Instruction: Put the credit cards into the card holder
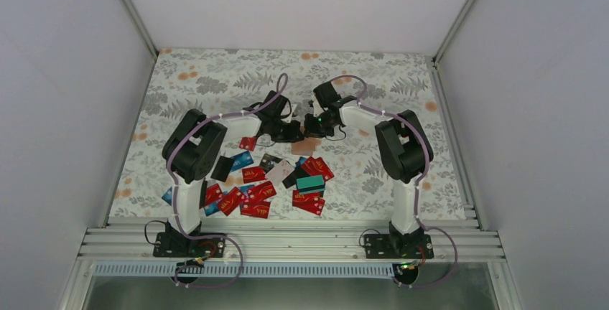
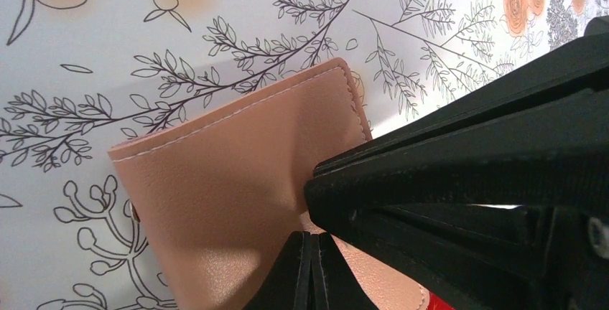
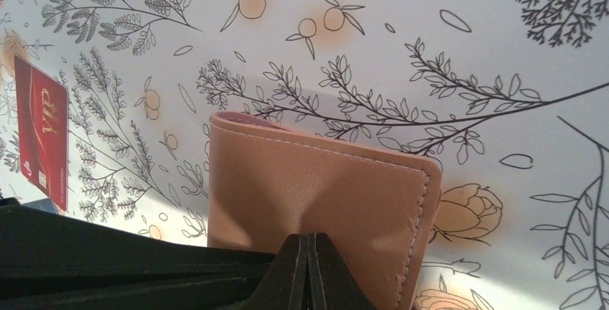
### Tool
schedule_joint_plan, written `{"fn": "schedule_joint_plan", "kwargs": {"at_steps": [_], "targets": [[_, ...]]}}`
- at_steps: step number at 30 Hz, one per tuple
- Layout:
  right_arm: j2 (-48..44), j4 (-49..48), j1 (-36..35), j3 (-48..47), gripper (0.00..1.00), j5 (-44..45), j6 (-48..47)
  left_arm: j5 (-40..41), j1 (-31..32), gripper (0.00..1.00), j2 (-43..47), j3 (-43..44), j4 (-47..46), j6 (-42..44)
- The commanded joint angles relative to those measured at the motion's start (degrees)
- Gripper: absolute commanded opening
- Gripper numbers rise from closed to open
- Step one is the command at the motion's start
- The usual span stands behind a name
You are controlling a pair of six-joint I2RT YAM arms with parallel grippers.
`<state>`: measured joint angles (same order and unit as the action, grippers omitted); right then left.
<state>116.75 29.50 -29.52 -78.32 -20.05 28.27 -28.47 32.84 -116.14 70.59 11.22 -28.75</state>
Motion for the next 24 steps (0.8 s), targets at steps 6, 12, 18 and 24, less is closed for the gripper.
{"fn": "schedule_joint_plan", "kwargs": {"at_steps": [6, 12, 18, 24], "targets": [[1.21, 3.10, -3.34, 0.51, 0.11, 0.80, -1.82, 2.10, 1.80, 0.04, 3.09, -1.48, 3.67, 0.40], [-6.16, 6.81, -3.18, -4.34, 0.35, 1.65, -1.90, 6.01, 1.81, 0.15, 7.48, 2.42, 8.19, 1.31], [-15.22, 7.79, -1.79, -7.98, 0.70, 5.28, -3.05, 13.19, 1.41, 0.33, 14.83, 6.39, 13.97, 3.54], [-26.61, 5.36, 1.28, -8.81, 1.00, 10.44, -4.59, 21.06, -1.65, 0.78, 25.39, 7.97, 19.78, 6.71]]}}
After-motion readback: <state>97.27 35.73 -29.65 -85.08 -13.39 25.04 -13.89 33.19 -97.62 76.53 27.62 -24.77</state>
